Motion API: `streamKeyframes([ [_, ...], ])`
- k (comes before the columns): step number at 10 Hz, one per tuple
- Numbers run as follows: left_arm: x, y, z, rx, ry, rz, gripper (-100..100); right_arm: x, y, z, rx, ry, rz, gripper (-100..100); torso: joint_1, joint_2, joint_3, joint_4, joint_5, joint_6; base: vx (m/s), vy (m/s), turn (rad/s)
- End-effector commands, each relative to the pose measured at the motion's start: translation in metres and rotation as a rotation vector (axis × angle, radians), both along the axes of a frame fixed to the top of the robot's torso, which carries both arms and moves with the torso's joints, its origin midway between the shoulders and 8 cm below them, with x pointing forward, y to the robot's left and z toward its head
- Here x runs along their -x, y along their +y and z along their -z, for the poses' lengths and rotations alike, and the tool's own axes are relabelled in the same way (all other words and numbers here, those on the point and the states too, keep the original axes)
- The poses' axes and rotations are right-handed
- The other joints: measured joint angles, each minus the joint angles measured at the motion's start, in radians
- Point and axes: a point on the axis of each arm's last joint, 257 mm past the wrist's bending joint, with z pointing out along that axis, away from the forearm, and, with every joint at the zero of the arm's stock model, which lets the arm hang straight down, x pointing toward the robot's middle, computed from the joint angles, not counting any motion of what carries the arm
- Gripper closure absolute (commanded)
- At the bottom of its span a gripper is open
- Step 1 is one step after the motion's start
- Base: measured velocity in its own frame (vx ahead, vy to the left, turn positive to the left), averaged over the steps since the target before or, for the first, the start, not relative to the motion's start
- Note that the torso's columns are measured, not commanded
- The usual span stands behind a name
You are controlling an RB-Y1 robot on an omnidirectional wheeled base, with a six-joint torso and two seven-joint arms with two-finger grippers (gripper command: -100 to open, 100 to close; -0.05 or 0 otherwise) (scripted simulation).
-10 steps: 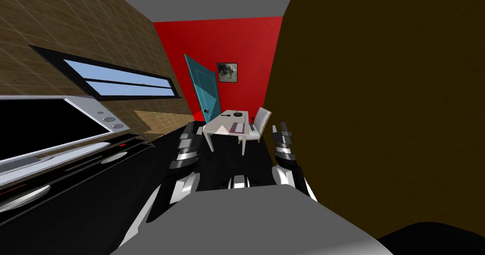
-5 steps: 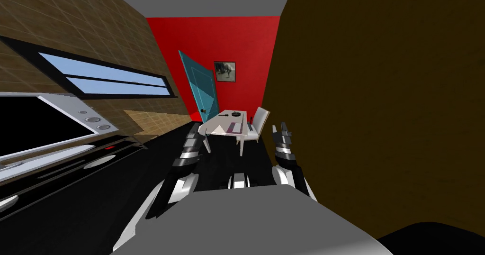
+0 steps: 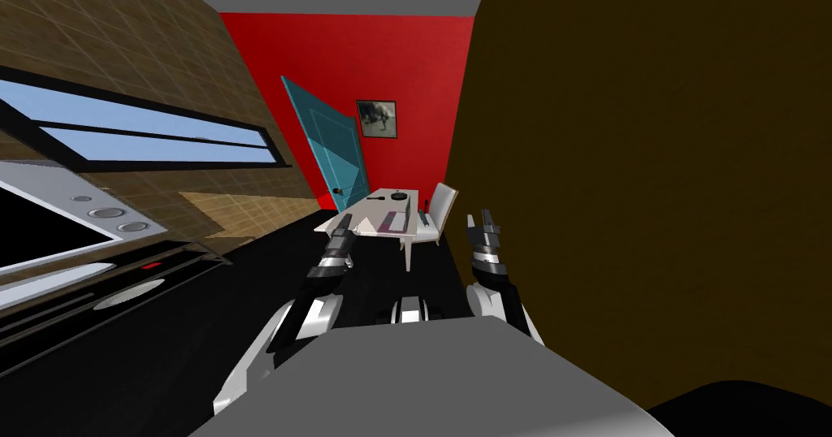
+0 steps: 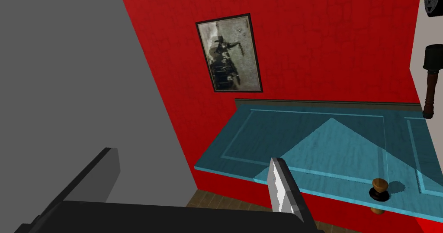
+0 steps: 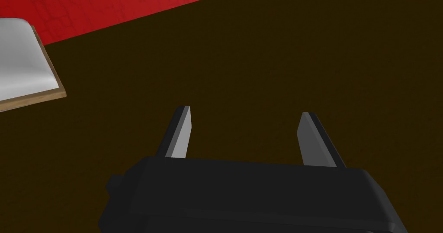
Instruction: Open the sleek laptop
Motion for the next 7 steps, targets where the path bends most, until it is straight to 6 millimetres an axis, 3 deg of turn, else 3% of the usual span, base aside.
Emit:
streamKeyframes([
  [1, -0.013, -0.001, 0.019, -0.020, 0.062, -0.013, -100, 0.000, 0.000, 0.000, 0.000, 0.000, 0.000, 0, 0.000, 0.000, 0.000, 0.000, 0.000, 0.000, 0.075, -0.088, -0.061],
  [5, -0.033, 0.000, 0.055, -0.098, 0.185, -0.028, -100, 0.000, 0.000, 0.000, 0.000, 0.000, 0.000, 0, -0.003, -0.003, -0.002, -0.001, -0.001, 0.000, 0.105, -0.127, -0.066],
  [7, -0.037, 0.002, 0.065, -0.122, 0.216, -0.032, -100, 0.000, 0.000, 0.000, 0.000, 0.000, 0.000, 0, 0.000, -0.001, -0.001, 0.000, 0.000, 0.000, 0.091, -0.089, -0.036],
])
